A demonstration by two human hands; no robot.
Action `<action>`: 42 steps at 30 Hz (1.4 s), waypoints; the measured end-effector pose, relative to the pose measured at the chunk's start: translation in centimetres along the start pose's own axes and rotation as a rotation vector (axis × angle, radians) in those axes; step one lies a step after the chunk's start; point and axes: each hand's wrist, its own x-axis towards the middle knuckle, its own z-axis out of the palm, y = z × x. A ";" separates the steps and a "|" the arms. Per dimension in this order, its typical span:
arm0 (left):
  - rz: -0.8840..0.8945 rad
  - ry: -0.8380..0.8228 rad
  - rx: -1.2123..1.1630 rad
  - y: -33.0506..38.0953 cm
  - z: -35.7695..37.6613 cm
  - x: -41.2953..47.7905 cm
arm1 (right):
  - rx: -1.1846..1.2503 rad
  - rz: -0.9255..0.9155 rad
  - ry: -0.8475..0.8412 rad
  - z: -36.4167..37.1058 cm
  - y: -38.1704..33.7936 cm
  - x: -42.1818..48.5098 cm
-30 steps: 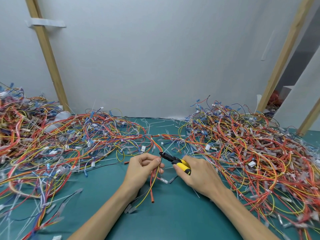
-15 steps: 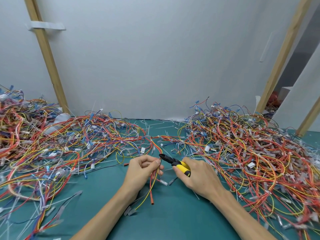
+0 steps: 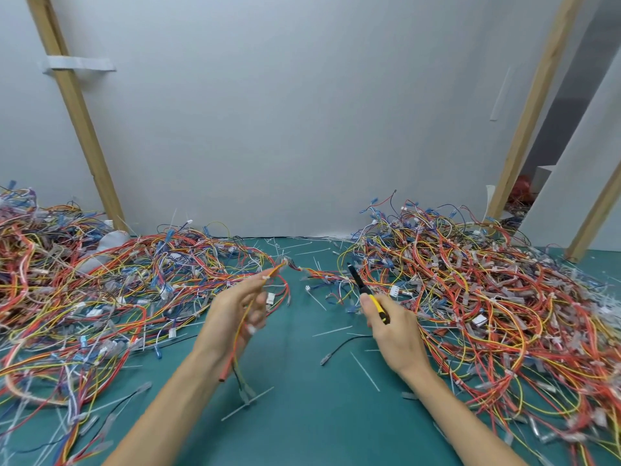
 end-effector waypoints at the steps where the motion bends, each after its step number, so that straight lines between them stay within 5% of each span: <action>1: 0.014 -0.057 -0.034 0.3 -0.1 0.1 | 0.039 0.024 0.005 0.0 0.0 0.1; 6: -0.043 -0.613 0.020 1.0 -2.2 -0.3 | 0.163 0.149 0.068 0.1 0.2 0.4; 9: -0.192 -0.937 0.317 1.8 -3.1 -1.2 | 0.271 0.251 0.126 0.0 0.4 0.6; 13: -0.342 -1.135 0.844 1.9 -2.7 -1.8 | 0.417 0.370 0.201 -0.3 0.7 0.9; 18: -0.267 -0.921 1.068 1.1 -2.9 -1.5 | 0.486 0.428 0.237 -0.6 0.8 1.1; 23: 0.159 -0.485 1.400 0.6 -3.1 -0.7 | 0.492 0.422 0.235 -0.4 0.8 1.1; 27: 0.463 -0.322 1.874 0.1 -2.8 -0.7 | 0.489 0.419 0.217 -0.3 0.7 1.0; 32: 0.716 -0.121 1.565 -1.1 0.2 -1.8 | 0.487 0.410 0.186 -0.4 0.6 0.9; 36: 0.520 -0.093 1.228 -1.9 5.0 -2.2 | 0.468 0.396 0.182 -0.1 0.7 1.0; 42: 0.122 -0.195 1.429 -3.2 10.4 -0.4 | 0.406 0.363 0.147 -0.2 0.8 0.9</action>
